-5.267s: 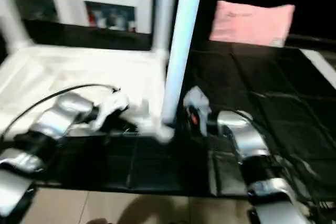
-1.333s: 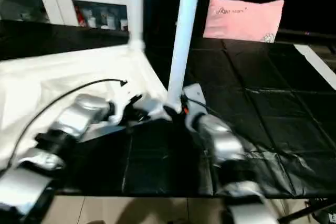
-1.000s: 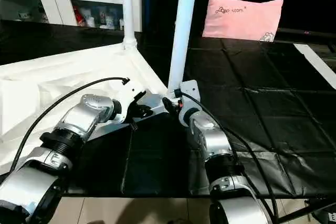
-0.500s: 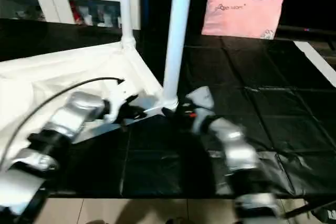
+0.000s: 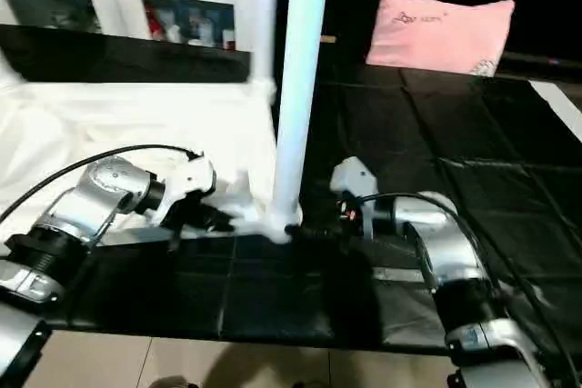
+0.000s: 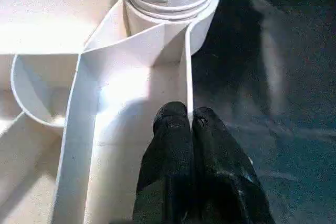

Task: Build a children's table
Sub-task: Rotate leg to tighten

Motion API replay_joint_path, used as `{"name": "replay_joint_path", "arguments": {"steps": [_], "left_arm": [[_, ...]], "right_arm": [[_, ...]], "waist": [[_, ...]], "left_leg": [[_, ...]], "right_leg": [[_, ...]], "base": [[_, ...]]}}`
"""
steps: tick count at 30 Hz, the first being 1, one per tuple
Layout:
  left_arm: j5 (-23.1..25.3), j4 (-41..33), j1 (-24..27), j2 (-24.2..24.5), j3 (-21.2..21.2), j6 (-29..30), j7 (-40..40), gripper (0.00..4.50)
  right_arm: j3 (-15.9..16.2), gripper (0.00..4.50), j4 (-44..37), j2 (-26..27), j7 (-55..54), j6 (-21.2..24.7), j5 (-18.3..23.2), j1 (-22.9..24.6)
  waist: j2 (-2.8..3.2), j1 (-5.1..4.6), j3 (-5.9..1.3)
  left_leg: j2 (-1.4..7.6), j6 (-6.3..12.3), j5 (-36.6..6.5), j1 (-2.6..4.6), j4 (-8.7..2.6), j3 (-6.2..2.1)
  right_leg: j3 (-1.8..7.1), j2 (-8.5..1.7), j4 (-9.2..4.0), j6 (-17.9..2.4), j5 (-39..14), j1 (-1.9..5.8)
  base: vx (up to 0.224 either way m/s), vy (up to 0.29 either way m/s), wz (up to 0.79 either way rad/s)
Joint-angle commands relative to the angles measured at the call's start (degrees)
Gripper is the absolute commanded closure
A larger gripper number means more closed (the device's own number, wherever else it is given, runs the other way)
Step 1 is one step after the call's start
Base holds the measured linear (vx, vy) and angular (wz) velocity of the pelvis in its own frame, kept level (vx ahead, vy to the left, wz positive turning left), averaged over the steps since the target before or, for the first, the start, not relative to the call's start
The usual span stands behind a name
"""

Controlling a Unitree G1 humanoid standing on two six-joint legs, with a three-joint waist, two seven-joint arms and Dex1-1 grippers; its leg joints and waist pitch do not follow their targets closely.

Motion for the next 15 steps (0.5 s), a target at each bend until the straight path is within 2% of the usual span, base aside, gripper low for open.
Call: {"name": "replay_joint_path", "arguments": {"steps": [1,5,8,13,14,15], "left_arm": [[0.8,-1.6,-0.2,-0.4,-2.9,-2.4,-4.1,4.5],[1.0,-1.6,-0.4,-0.3,-3.3,-2.9,-5.2,4.5],[0.8,-1.9,-0.4,-0.3,-3.4,-2.8,-5.3,4.5],[0.4,-2.0,-0.3,-0.2,-3.4,-3.2,-6.2,4.5],[0.4,-2.0,-0.2,-0.2,-3.4,-3.2,-6.3,4.5],[0.4,-2.0,-0.2,-0.2,-3.4,-3.2,-6.4,4.5]], "right_arm": [[0.6,0.06,1.5,0.0,2.0,-1.3,-0.5,-1.9],[0.8,0.21,2.1,1.0,4.7,-0.6,1.1,-2.7],[0.9,0.49,2.2,1.1,5.8,0.0,1.9,-2.7],[1.5,0.94,3.4,0.8,8.7,0.6,2.7,-3.3],[1.5,1.15,3.5,0.8,9.0,0.7,2.7,-3.3],[1.5,1.15,3.6,0.8,9.3,0.9,2.8,-3.4]], "waist": [[0.15,-0.26,-3.81],[0.17,0.24,-3.89],[0.19,0.53,-3.94],[0.28,0.59,-3.98],[0.3,0.59,-4.0],[0.22,0.6,-4.0]], "left_leg": [[1.23,2.64,-10.9,0.11,-3.79,0.25],[1.36,2.52,-10.2,0.19,-3.76,0.31],[1.4,2.6,-9.8,0.21,-3.72,0.35],[1.3,2.41,-10.1,0.12,-3.68,0.33],[1.29,2.37,-10.0,0.1,-3.66,0.34],[1.27,2.39,-9.9,0.07,-3.64,0.35]], "right_leg": [[2.66,-4.23,-4.22,-10.7,-16.3,3.46],[2.71,-4.19,-3.97,-10.8,-15.0,3.49],[2.67,-4.13,-3.77,-11.2,-13.6,3.47],[2.62,-4.17,-3.88,-11.0,-14.4,3.59],[2.62,-4.12,-3.89,-11.0,-14.3,3.6],[2.61,-4.08,-3.86,-11.0,-14.2,3.62]], "base": [[0.0,0.0,0.0],[0.0,0.0,0.0],[0.0,0.0,0.0],[0.0,0.0,0.0],[0.0,0.0,0.0],[0.0,0.0,0.0]]}}
